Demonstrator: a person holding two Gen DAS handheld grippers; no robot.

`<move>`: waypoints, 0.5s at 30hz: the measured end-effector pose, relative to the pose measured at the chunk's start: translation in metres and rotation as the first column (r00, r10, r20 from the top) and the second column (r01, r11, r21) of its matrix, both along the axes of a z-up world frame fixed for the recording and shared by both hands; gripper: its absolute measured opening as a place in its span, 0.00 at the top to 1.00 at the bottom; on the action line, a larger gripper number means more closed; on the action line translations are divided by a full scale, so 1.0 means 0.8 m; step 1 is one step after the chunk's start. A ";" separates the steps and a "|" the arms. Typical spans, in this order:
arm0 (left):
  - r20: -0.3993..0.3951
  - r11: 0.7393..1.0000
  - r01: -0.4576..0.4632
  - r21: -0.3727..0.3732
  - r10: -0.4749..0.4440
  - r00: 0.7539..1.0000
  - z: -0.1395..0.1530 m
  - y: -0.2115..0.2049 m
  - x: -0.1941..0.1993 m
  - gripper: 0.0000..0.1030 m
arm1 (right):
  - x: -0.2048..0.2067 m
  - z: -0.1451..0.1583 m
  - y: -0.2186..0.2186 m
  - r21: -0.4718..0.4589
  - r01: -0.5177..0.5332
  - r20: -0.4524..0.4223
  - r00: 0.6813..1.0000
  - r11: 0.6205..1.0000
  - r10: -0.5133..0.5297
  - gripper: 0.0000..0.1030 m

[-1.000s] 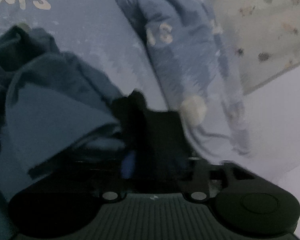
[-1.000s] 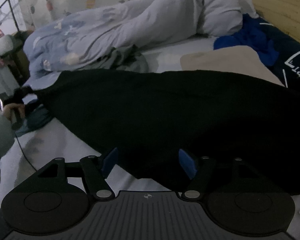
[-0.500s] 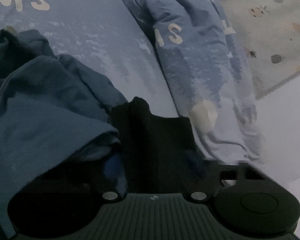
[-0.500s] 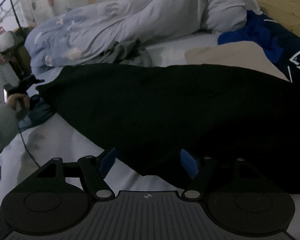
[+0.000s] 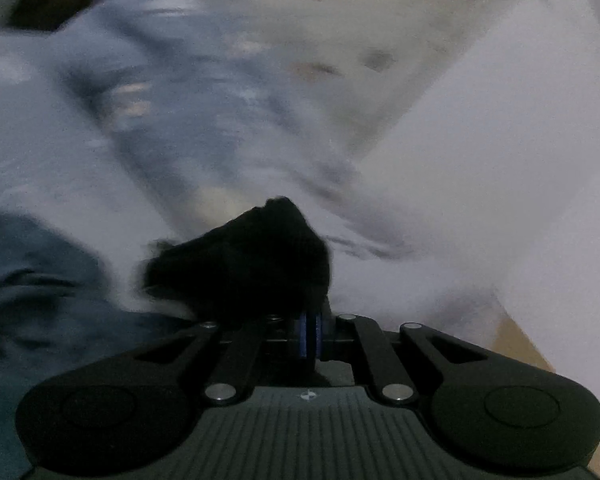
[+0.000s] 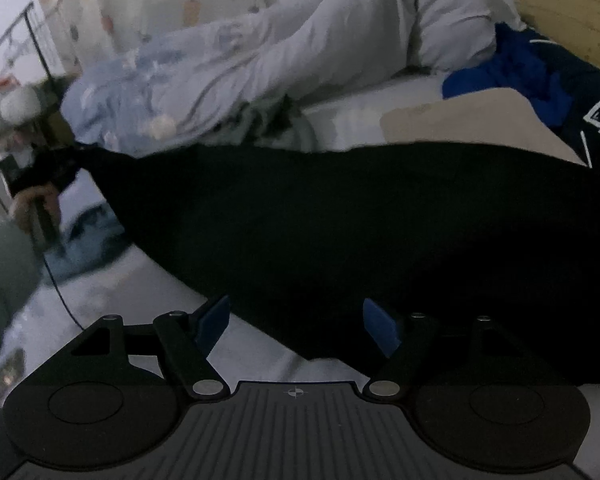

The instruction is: Fold clothes

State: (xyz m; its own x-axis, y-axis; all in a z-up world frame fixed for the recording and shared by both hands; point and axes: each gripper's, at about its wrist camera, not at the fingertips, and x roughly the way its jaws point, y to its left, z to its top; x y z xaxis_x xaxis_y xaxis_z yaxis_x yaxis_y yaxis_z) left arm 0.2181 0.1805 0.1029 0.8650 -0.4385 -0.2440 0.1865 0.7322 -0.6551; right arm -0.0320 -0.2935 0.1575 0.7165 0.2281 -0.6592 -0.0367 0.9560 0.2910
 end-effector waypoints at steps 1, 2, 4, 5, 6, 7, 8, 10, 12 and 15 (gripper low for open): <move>0.032 0.998 0.045 0.040 -0.046 0.998 0.013 -0.024 -0.011 0.93 | -0.001 0.006 -0.003 0.015 0.004 0.017 1.000 1.000 -0.005 0.25; 0.062 0.992 0.093 0.084 -0.099 0.993 0.024 -0.049 -0.022 0.93 | -0.002 0.013 -0.006 0.027 0.011 0.034 0.999 1.000 -0.012 0.25; 0.110 0.965 0.193 0.176 -0.214 0.971 0.042 -0.106 -0.047 0.93 | -0.006 0.027 -0.012 0.051 0.024 0.069 0.997 0.998 -0.027 0.24; 0.126 0.946 0.238 0.218 -0.270 0.955 0.048 -0.135 -0.060 0.93 | -0.010 0.032 -0.018 0.059 0.035 0.088 0.995 0.998 -0.040 0.24; 0.134 0.921 0.297 0.252 -0.337 0.932 0.051 -0.167 -0.075 0.93 | -0.015 0.037 -0.025 0.065 0.049 0.104 0.993 0.997 -0.056 0.24; 0.132 0.886 0.360 0.292 -0.410 0.903 0.048 -0.199 -0.092 0.93 | -0.020 0.039 -0.034 0.071 0.067 0.112 0.991 0.995 -0.075 0.23; 0.125 0.844 0.419 0.334 -0.480 0.868 0.044 -0.231 -0.109 0.93 | -0.025 0.042 -0.043 0.077 0.084 0.121 0.988 0.993 -0.093 0.23; 0.080 0.716 0.536 0.446 -0.629 0.773 0.020 -0.300 -0.151 0.93 | -0.034 0.045 -0.062 0.091 0.121 0.131 0.982 0.988 -0.133 0.23; 0.002 0.548 0.609 0.574 -0.744 0.668 -0.018 -0.359 -0.199 0.93 | -0.040 0.042 -0.082 0.107 0.163 0.118 0.977 0.981 -0.176 0.23; -0.080 0.369 0.603 0.707 -0.806 0.587 -0.068 -0.406 -0.261 0.93 | -0.044 0.032 -0.099 0.100 0.196 0.097 0.974 0.976 -0.205 0.23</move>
State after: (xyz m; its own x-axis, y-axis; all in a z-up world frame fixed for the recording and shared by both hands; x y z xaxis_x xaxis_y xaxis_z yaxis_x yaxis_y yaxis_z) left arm 0.0089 -0.1443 0.0486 0.3749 -0.7458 -0.5507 0.9048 0.4237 0.0422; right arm -0.0671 -0.3726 0.1832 0.8185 0.1271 -0.5602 0.1178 0.9174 0.3802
